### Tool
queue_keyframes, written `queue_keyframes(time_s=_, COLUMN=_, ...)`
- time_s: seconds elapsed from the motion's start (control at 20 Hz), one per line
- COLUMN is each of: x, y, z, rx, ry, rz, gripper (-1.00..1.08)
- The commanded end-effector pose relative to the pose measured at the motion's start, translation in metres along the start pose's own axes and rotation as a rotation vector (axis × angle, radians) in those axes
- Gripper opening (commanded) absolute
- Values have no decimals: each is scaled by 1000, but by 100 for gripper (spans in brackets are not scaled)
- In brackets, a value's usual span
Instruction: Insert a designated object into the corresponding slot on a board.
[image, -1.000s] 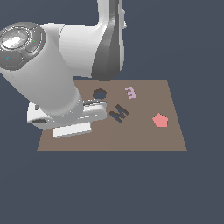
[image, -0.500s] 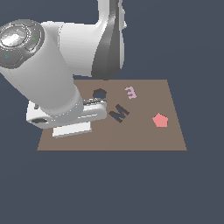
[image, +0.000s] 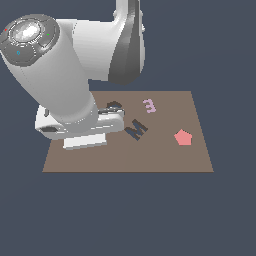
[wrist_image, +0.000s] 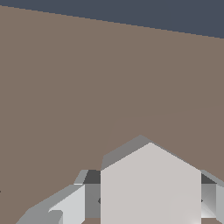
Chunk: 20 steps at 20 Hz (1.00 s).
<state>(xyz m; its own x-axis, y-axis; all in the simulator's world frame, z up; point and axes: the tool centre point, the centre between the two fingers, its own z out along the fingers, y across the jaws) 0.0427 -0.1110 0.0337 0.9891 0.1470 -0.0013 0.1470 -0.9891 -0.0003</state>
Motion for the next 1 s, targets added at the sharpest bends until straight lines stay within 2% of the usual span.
queue_keyframes(time_s=0.0, x=-8, y=-4, z=-1, rx=0, ry=1, rz=16, gripper=-100)
queue_keyframes(time_s=0.95, x=-94, y=-64, z=-6, rx=0, ry=0, rz=217, gripper=-100)
